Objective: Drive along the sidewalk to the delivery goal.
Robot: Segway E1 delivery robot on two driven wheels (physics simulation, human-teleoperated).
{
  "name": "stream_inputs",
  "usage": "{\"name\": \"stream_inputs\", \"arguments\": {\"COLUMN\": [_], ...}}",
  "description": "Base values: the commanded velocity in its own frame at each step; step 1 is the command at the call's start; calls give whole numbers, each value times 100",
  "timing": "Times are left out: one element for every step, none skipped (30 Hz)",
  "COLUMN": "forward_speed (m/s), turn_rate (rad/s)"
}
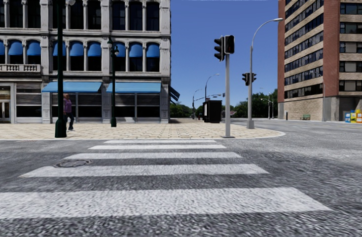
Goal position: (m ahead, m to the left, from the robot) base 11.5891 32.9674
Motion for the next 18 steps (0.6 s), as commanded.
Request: {"name": "stream_inputs", "arguments": {"forward_speed": [109,109,110,111,114,117,119,119,120,120,121,121,122,123,123,124,124,124], "turn_rate": [0,0,0,0,0,0,0,0,0,0,0,0,0,0,0,0,0,0]}}
